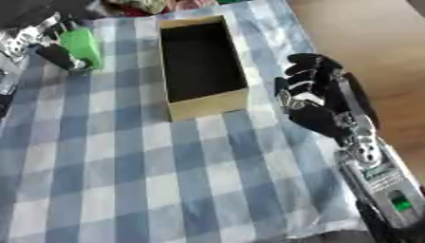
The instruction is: Pick up objects on the table and place them in the box.
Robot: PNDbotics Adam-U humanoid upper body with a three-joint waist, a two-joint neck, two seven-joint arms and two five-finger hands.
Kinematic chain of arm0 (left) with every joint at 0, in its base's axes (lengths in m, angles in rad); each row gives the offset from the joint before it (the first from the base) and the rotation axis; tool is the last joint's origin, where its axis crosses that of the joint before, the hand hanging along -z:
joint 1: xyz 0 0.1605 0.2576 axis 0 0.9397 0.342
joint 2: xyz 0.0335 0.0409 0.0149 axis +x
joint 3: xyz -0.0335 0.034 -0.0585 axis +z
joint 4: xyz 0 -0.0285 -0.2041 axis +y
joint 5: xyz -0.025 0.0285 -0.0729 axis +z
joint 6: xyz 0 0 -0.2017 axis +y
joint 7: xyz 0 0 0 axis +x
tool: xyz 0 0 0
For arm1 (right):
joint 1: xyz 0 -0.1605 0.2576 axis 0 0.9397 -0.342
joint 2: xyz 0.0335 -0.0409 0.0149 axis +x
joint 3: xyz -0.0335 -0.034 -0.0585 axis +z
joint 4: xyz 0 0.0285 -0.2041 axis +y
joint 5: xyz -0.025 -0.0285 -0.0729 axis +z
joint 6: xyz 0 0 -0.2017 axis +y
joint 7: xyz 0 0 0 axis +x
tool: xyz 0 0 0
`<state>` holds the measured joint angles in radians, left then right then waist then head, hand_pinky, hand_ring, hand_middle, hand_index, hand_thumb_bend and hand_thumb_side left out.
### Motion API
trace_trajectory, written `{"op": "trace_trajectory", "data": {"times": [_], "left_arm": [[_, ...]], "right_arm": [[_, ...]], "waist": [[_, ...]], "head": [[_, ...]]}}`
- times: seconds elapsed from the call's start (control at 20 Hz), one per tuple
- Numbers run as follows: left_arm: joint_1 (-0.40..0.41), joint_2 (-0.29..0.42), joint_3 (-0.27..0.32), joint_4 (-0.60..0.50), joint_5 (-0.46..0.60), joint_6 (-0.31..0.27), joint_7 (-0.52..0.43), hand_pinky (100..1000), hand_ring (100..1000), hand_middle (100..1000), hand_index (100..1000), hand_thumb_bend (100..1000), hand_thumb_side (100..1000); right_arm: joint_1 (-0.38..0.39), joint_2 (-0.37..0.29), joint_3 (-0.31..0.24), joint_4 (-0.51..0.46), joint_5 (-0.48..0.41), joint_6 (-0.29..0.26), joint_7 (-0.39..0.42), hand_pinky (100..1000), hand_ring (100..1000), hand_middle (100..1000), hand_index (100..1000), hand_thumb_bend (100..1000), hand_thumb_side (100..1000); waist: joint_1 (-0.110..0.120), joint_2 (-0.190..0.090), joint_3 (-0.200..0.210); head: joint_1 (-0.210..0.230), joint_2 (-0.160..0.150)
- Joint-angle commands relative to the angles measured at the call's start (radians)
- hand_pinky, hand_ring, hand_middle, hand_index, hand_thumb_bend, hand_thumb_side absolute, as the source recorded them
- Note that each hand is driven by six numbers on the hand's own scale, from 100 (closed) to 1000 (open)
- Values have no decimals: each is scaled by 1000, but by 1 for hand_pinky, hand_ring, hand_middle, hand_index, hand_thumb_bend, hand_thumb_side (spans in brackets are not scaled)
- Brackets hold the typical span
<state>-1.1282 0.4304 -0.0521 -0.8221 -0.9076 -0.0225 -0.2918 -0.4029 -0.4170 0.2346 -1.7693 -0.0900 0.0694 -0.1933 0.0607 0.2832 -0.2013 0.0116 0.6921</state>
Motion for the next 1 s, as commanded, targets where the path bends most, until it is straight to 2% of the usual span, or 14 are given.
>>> {"op": "trace_trajectory", "data": {"times": [0.05,0.1,0.15,0.2,0.5,1.0], "left_arm": [[-35,22,-30,-81,47,-28,-14,654,573,433,832,466,100],[-38,18,-43,-105,60,-38,-23,656,574,435,832,468,100],[-41,15,-54,-126,70,-45,-32,656,574,435,832,468,100],[-45,6,-68,-148,81,-56,-44,656,574,435,832,468,100],[-60,-62,-149,-243,122,-109,-116,662,575,436,833,470,100],[-43,-188,-197,-215,94,-146,-138,656,573,438,833,468,100]], "right_arm": [[-5,-13,-7,-11,-3,0,-1,567,622,592,752,200,100],[-4,-12,-6,-11,-3,0,0,567,622,592,752,200,100],[-4,-12,-6,-11,-3,0,1,567,622,592,752,238,100],[-3,-12,-5,-11,-4,1,2,567,623,592,752,199,100],[-10,-3,10,-9,-9,4,18,567,623,592,750,198,100],[-36,17,34,-7,-13,6,44,568,624,592,750,195,100]], "waist": [[-7,-32,4],[-8,-36,6],[-8,-40,7],[-9,-44,8],[-15,-59,1],[-16,-54,-25]], "head": [[-5,0],[-6,1],[-7,0],[-8,0],[-1,-1],[15,-9]]}}
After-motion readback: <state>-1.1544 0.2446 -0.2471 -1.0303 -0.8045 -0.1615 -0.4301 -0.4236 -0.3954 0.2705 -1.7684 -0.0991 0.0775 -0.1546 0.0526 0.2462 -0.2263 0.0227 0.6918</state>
